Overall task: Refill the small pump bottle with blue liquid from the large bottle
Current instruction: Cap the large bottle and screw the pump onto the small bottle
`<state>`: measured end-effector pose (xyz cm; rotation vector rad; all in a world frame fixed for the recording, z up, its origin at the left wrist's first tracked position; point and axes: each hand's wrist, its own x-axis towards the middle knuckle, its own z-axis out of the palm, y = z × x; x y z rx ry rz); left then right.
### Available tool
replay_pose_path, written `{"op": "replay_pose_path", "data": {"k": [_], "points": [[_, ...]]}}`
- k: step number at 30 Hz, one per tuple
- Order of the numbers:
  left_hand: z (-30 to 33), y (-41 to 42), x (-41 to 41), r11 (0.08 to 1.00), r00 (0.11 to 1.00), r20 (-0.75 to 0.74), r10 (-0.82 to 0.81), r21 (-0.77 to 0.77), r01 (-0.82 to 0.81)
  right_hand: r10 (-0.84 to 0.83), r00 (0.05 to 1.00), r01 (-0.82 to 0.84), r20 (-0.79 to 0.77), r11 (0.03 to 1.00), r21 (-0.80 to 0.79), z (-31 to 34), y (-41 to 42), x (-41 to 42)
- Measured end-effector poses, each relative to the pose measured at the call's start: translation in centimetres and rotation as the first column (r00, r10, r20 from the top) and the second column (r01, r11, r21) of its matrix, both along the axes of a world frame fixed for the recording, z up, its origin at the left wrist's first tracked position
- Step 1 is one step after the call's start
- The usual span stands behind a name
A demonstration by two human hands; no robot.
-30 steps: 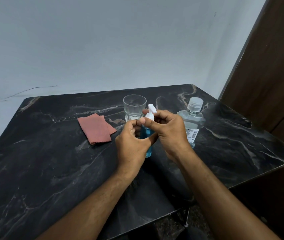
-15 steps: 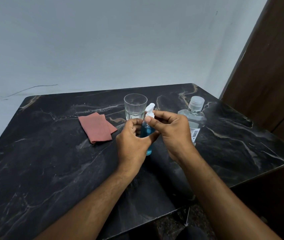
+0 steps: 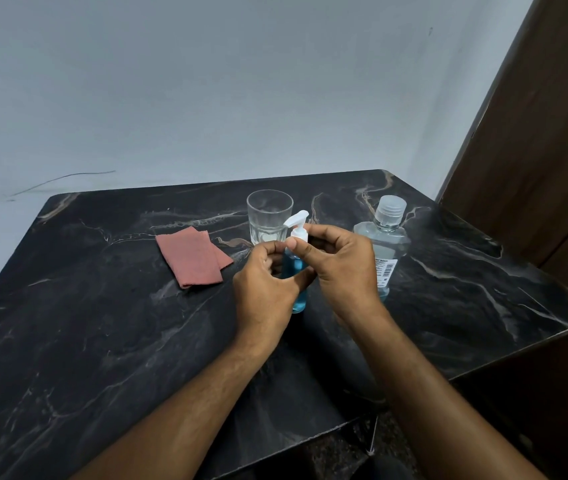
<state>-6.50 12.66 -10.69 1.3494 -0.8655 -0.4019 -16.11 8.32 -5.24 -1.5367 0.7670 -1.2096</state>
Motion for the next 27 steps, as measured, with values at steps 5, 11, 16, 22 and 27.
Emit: {"op": "replay_pose_path", "data": {"k": [5, 11, 16, 22, 27], "points": [[0.1, 0.0, -0.2, 1.0, 0.995, 0.102, 0.021, 0.0, -0.021, -0.093, 0.995, 0.089, -0.044, 0.993, -0.076, 0.0, 0.2, -0.2], [-0.2, -0.3, 0.1, 0.999, 0.973, 0.225, 0.045, -0.015, -0.043, -0.281, 0.94, 0.233, -0.196, 0.944, -0.234, 0.0, 0.5, 0.0], [-0.4, -0.3, 0.2, 1.0, 0.963, 0.266, 0.031, -0.006, -0.03, -0.347, 0.899, 0.24, -0.267, 0.9, -0.363, 0.0, 0.6, -0.1], [-0.3, -0.2, 0.0, 1.0, 0.961, 0.276, 0.005, 0.002, -0.006, -0.344, 0.895, 0.21, -0.286, 0.887, -0.411, -0.1, 0.7, -0.5], [-0.3, -0.2, 0.0, 1.0, 0.967, 0.254, 0.002, -0.011, 0.001, -0.325, 0.904, 0.194, -0.276, 0.89, -0.412, 0.1, 1.1, -0.8]]}}
